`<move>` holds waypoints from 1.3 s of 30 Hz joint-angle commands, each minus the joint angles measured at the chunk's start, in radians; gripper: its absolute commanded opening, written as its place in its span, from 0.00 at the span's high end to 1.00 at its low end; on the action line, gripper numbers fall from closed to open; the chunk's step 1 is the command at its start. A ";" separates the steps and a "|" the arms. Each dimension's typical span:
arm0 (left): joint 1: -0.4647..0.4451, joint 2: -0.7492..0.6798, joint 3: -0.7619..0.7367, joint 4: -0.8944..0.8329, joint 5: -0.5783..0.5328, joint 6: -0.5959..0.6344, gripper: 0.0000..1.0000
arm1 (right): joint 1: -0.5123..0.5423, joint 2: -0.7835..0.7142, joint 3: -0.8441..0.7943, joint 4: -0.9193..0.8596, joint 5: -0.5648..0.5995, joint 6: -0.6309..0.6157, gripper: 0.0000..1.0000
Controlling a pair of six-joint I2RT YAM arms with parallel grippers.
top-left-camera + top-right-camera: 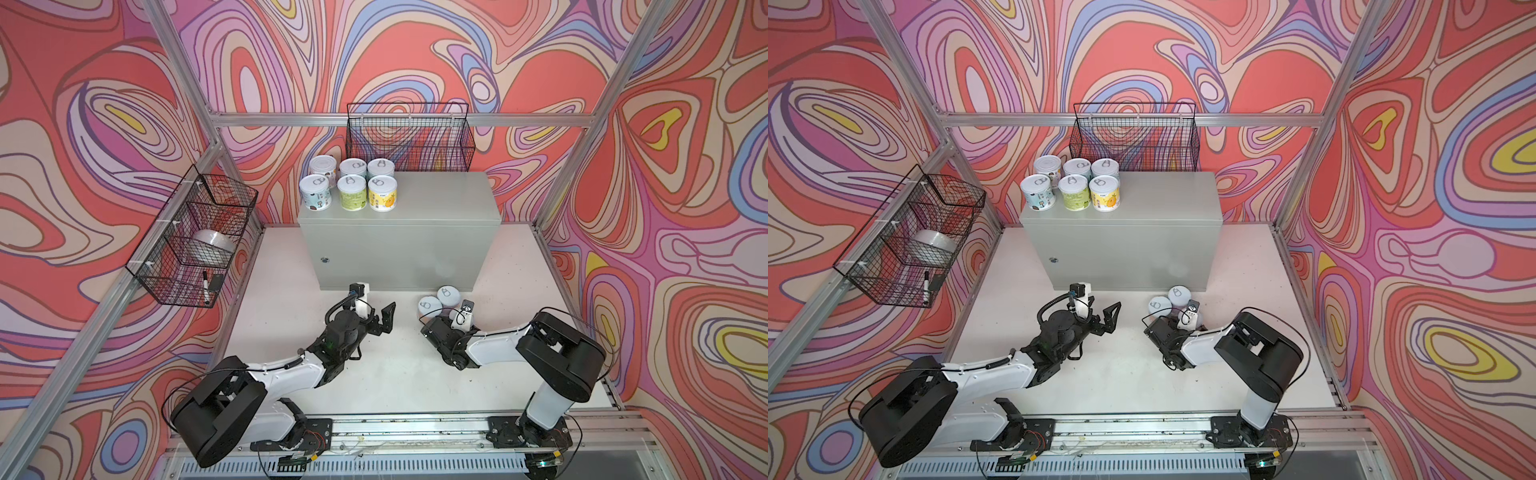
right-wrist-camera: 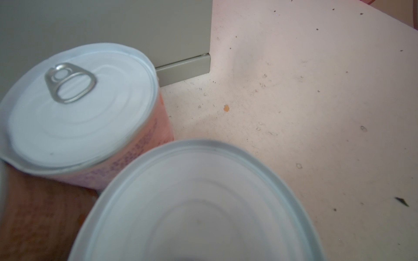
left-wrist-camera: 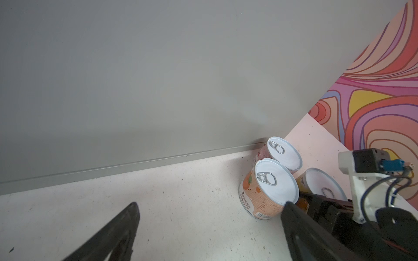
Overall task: Place and organize the canned foods onto the counter
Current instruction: 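Lower the right gripper over the small yellow can and close on it, then lift the small yellow can with the right gripper onto the cabinet top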
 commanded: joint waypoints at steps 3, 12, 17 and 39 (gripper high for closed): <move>-0.002 -0.037 -0.012 -0.003 -0.019 0.010 0.00 | 0.005 -0.039 0.011 -0.140 -0.006 0.015 0.95; -0.002 -0.176 0.047 -0.252 -0.027 0.036 0.00 | 0.054 -0.272 0.023 -0.468 0.029 0.139 1.00; -0.002 -0.248 0.067 -0.370 -0.020 0.033 0.00 | 0.129 -0.497 0.134 -0.671 0.039 0.066 1.00; -0.002 -0.412 0.093 -0.568 0.058 0.019 0.00 | 0.011 -0.149 1.381 -0.682 -0.233 -0.907 1.00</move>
